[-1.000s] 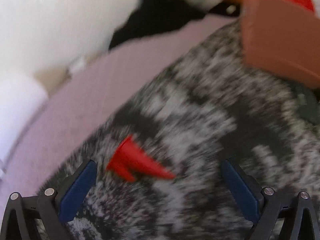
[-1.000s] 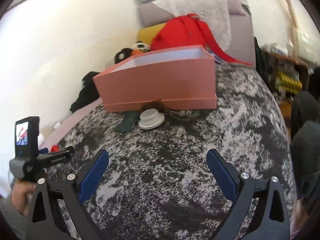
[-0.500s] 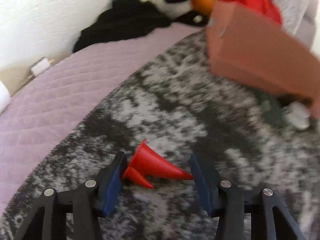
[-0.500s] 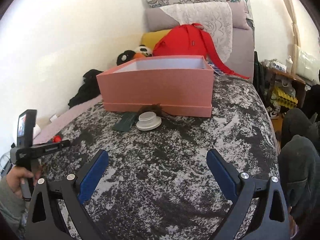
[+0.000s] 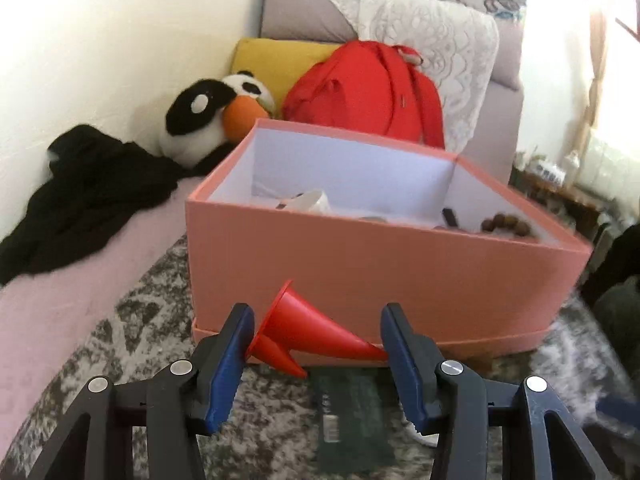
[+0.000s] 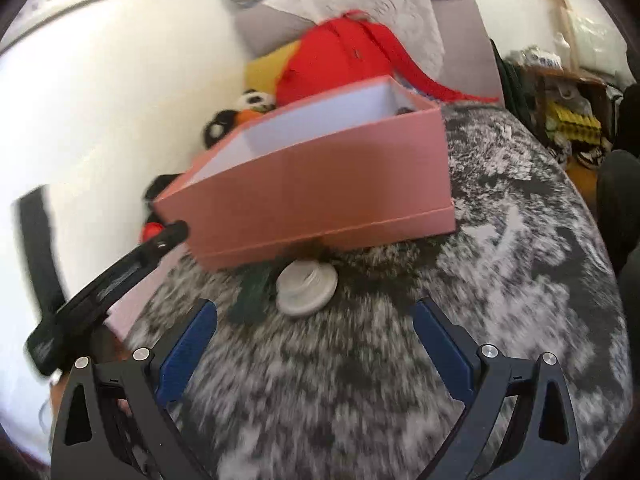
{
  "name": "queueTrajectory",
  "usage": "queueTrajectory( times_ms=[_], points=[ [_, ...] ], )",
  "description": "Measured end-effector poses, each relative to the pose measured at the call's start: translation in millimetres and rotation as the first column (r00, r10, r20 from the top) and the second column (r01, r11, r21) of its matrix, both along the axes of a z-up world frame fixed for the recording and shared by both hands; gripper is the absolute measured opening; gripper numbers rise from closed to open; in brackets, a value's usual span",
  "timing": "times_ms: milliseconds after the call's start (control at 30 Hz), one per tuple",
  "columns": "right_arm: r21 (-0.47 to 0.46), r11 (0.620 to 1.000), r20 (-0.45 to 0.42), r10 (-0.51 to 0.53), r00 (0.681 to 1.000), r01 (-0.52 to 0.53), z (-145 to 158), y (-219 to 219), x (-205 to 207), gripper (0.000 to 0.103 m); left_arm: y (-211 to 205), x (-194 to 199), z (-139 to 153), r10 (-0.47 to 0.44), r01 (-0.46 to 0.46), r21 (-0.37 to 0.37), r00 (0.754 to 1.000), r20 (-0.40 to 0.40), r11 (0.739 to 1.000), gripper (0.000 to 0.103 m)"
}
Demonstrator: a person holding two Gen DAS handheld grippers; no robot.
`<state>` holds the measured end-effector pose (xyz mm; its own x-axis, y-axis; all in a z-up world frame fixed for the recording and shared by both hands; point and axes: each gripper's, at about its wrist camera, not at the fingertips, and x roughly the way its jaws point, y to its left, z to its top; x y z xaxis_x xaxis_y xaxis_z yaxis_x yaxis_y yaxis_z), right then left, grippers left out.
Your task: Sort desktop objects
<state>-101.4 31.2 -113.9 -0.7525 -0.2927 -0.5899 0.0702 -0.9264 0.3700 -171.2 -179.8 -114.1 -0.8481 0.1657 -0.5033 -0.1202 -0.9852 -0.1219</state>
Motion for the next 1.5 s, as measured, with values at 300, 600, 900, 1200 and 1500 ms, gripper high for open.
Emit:
queueTrajectory(
  times_ms=[300, 600, 900, 1200, 1500],
  points=[
    [-0.058, 0.996, 0.147, 0.078, 0.986, -0.070, -58.9, -43.3, -84.9, 0.082, -35.8, -13.1, -17.2, 0.071, -0.073, 0.071, 0.997, 0.037, 0.995, 0.056],
    [-0.028, 0.998, 0.152, 0.064, 0.986, -0.060, -47.5, -42.2, -51.6, 0.059, -31.7, -6.0, -24.8, 0.079, -0.081, 0.052, 0.996, 0.045, 0.995, 0.056],
    [-0.058, 0.995, 0.082, 0.086, 0.993, -0.082, 8.1, -34.0, 25.2, 0.059, -10.1, 11.0, -4.0, 0.056, -0.058, -0.043, 0.998, -0.034, 0.997, 0.056],
    [-0.067, 0.997, 0.019, 0.038, 0.999, -0.037, 47.4, -13.2, 61.0, 0.059, 4.3, 24.7, 11.8, 0.021, -0.027, -0.078, 0.997, -0.081, 0.997, 0.056],
    [-0.054, 0.997, -0.013, 0.048, 0.999, -0.049, 57.3, -8.5, 61.2, 0.059, 3.3, 27.4, 19.7, 0.006, -0.011, -0.064, 0.996, -0.085, 0.998, 0.056]
  ],
)
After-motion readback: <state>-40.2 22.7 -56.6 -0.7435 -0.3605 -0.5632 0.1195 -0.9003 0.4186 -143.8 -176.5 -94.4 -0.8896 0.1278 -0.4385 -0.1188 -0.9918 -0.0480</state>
